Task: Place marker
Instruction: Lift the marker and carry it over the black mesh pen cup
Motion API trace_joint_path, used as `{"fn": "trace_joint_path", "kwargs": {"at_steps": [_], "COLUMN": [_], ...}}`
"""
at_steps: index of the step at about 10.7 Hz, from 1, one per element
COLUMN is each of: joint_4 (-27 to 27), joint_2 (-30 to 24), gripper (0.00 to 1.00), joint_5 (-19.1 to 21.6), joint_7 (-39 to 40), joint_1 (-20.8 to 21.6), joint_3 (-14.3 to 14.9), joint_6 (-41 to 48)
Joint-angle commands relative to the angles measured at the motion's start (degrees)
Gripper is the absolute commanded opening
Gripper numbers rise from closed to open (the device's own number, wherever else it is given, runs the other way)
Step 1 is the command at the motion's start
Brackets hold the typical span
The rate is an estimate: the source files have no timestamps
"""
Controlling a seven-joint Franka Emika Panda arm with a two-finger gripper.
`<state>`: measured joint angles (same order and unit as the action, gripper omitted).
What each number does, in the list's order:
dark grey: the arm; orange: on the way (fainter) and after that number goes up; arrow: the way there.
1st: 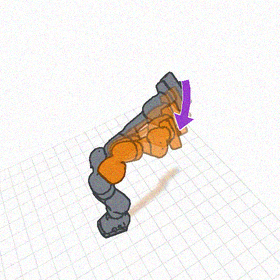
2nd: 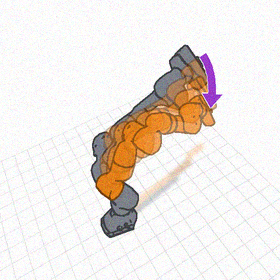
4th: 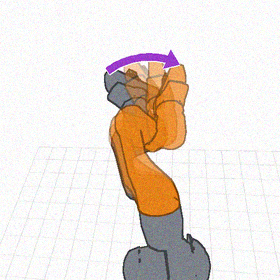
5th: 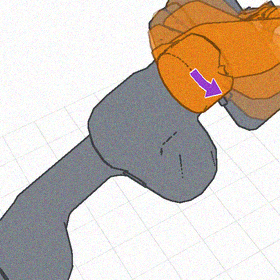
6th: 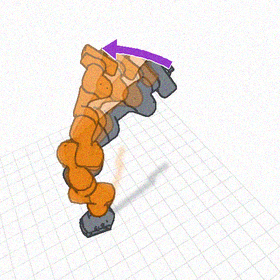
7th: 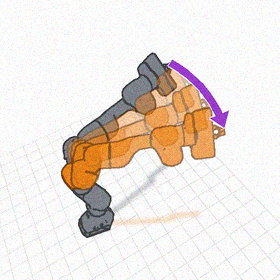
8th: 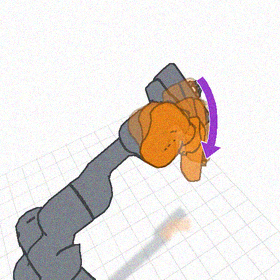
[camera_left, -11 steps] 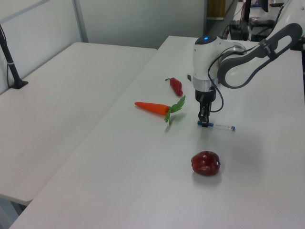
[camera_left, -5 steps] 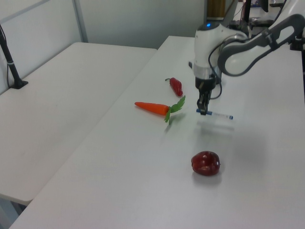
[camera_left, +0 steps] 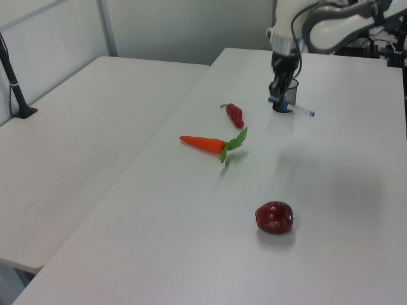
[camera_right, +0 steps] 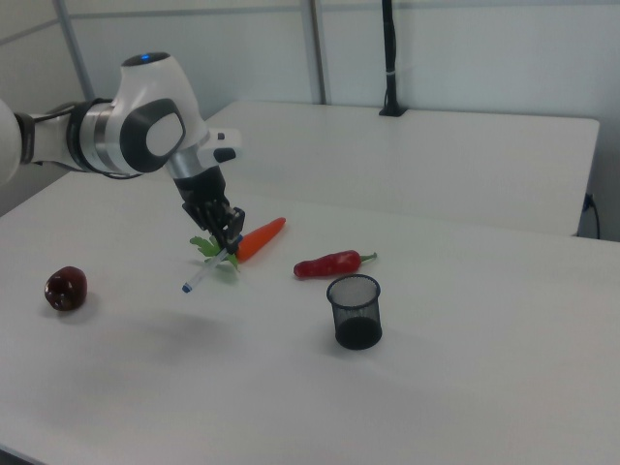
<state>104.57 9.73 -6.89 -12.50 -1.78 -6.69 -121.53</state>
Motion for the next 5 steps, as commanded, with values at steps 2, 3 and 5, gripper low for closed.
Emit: {"fn": "trace_joint_path", "kwargs": {"at_steps": [2, 3, 5], "joint_4": [2.8, 2.9, 3.2], "joint_2": [-8.2, -9.2, -10.3], "gripper": [0.10, 0.10, 0.10], "joint_5": [-0.8, -0.9, -0.9], "joint_7": [-0.2, -0.1, 1.9], "joint_1": [-5.5, -7.1, -10.5], "joint_3": [0.2, 0.2, 0.2], "joint_6": [2.0, 1.6, -1.8]}}
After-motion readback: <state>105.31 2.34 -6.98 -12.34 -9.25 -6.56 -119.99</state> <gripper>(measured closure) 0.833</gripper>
